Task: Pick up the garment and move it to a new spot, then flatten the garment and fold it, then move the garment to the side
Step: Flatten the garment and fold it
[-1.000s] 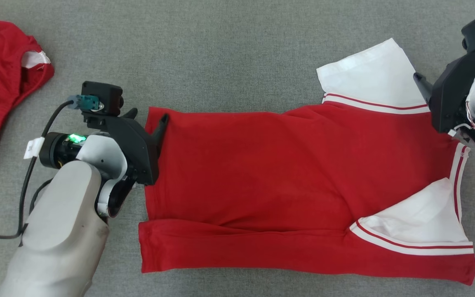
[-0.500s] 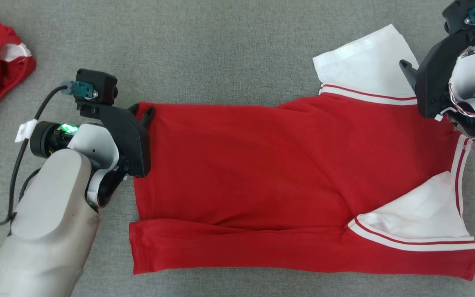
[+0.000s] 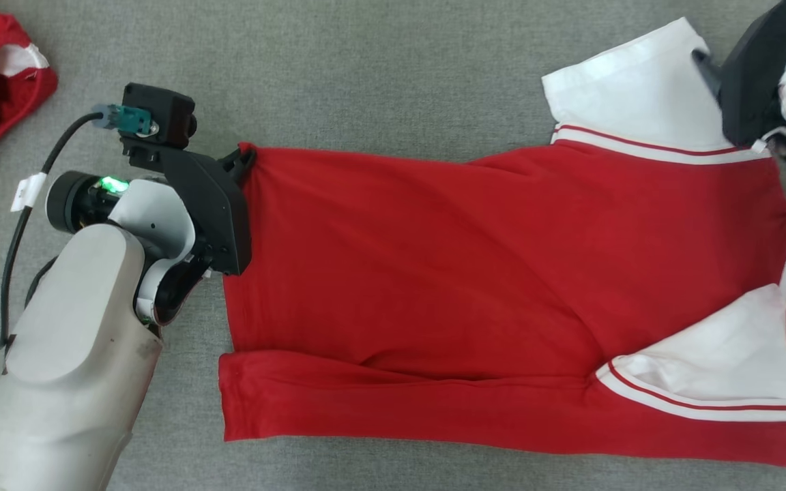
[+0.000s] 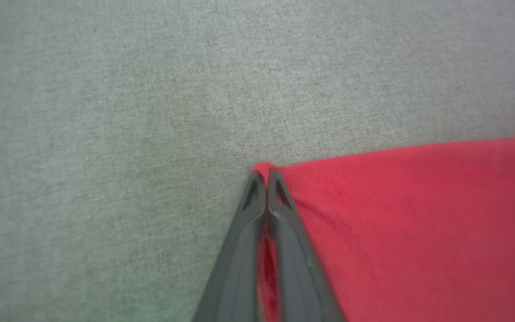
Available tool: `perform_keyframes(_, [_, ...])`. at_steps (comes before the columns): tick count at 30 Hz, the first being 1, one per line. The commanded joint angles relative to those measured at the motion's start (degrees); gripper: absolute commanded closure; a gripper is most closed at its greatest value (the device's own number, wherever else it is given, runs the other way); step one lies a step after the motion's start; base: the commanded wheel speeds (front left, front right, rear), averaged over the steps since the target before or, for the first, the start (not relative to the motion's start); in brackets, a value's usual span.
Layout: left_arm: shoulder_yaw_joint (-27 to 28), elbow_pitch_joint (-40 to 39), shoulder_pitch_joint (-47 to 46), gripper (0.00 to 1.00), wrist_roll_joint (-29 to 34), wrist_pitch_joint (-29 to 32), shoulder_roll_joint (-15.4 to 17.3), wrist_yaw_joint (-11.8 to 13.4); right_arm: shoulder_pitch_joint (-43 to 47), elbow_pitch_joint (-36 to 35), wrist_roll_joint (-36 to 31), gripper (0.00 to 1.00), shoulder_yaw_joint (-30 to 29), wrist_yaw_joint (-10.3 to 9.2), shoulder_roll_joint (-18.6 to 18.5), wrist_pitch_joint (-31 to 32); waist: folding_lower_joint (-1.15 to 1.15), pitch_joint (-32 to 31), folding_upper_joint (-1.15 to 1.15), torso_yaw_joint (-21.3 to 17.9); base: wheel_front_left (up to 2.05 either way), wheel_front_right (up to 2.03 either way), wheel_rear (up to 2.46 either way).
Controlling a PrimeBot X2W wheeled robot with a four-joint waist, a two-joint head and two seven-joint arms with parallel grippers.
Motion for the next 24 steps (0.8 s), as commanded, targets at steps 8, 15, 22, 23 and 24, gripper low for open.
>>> perform_keyframes(8, [-0.9, -0.8, 1.9, 1.0, 0.9, -1.2, 1.1, 0.5, -1.3, 4.6, 1.9, 0.0, 1.1, 0.03, 0.4, -2.1, 0.0, 1.8, 0.0, 2.1, 0.0, 0.0, 0.0])
perform_keyframes(15, [-1.0, -1.2, 2.0, 1.0, 1.1, -2.5, 1.3, 1.0, -1.5, 6.7, 3.5, 0.11, 2.3, 0.04, 1.0, -2.1, 0.0, 2.1, 0.0, 2.5, 0.0, 0.0, 0.0])
perform_keyframes(22, [-0.9, -0.5, 1.6, 1.0, 1.8, -5.3, 1.0, 1.9, -2.6, 7.9, 3.2, 1.0, 3.2, 0.03, 0.6, -5.2, 0.0, 1.9, 0.0, 2.4, 0.0, 0.0, 0.0])
perform_keyframes(23, [-0.9, -0.4, 1.4, 1.0, 2.0, -6.0, 0.9, 2.0, -3.0, 8.1, 2.9, 1.0, 3.2, -0.05, 0.4, -6.0, 0.0, 1.9, 0.0, 2.3, 0.0, 0.0, 0.0])
perform_keyframes(24, [-0.8, -0.3, 1.3, 1.0, 2.2, -6.6, 0.9, 2.1, -3.3, 8.5, 2.8, 1.0, 3.0, -0.05, 0.3, -7.0, 0.0, 1.8, 0.0, 2.2, 0.0, 0.0, 0.0])
